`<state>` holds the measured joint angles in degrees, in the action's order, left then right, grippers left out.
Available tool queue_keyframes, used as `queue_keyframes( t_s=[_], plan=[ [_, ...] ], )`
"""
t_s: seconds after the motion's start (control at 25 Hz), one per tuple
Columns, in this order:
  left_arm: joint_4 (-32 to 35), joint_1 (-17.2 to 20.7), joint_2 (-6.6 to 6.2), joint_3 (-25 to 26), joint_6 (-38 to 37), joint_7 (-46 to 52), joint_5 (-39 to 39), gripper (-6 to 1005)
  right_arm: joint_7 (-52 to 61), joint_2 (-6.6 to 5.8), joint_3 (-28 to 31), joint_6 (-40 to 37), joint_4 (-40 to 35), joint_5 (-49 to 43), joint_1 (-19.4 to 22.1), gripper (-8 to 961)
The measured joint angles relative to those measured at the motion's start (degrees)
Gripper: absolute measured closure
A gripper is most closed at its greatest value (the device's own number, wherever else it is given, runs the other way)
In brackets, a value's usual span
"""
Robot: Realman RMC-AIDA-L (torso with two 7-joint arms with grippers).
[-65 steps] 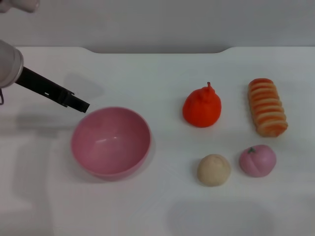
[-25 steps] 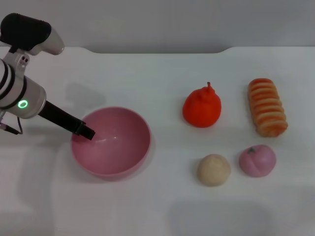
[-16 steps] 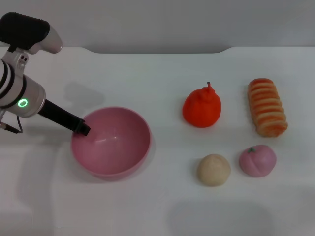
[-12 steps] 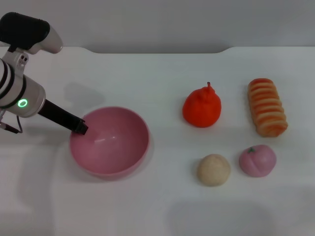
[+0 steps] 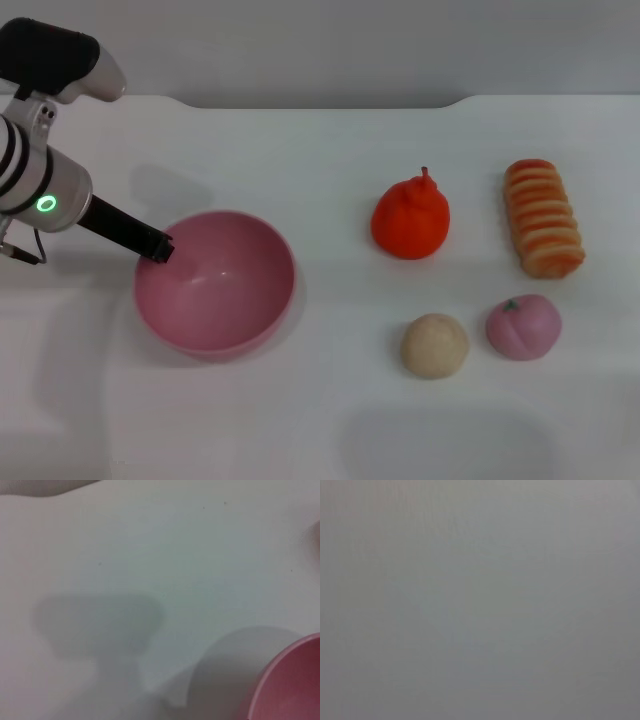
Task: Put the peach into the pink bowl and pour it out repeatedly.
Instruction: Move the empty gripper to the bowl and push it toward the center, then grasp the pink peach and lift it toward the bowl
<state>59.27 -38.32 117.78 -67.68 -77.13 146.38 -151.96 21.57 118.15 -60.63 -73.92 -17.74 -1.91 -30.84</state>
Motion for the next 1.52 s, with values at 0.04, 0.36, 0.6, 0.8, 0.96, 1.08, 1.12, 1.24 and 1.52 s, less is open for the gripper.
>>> queue_keyframes(
  t_s=[0.04,0.36,0.6,0.8,0.96,1.08,1.12,1.24,1.52],
  plan=[
    [0.1,0.0,-0.03,0.0,0.2,0.1,0.0,945,4.5,-0.32,-0.2,0.0,-1.4,-1.7,0.8,527],
    [0.4,-0.4,-0.11,0.0,1.4,0.1,-0.1,958,57.3,-7.92,0.9,-3.0,-20.2,-41.3,3.3,525],
    [0.4,-0.9,-0.13,0.0,2.9,-0.3,-0.1,958,78.8,-10.14,9.2,-16.2,-37.7,-75.5,-0.6,527],
    [0.3,-1.4,-0.23,0.2,3.9,-0.4,-0.1,958,91.5,-12.00,12.1,-27.7,-43.4,-100.2,-8.7,526],
    [0.4,-1.4,-0.25,0.4,5.3,-0.4,-0.1,958,98.4,-11.42,8.3,-31.6,-44.9,-121.6,-15.3,525],
    [0.5,-1.8,-0.33,0.6,6.3,-0.5,-0.1,958,101.2,-7.29,1.6,-31.0,-45.6,-138.4,-18.6,526],
    [0.5,-1.8,-0.33,0.6,6.3,-0.5,-0.1,958,101.2,-7.29,1.6,-31.0,-45.6,-138.4,-18.6,527],
    [0.6,-2.2,-0.38,0.7,6.4,-0.5,-0.1,958,102.4,-3.22,-0.7,-29.7,-45.6,-150.4,-20.3,527],
    [0.9,-2.8,-0.44,0.7,6.9,-1.0,-0.3,958,104.3,0.02,-3.4,-25.9,-42.4,-159.5,-20.8,525]
  ],
)
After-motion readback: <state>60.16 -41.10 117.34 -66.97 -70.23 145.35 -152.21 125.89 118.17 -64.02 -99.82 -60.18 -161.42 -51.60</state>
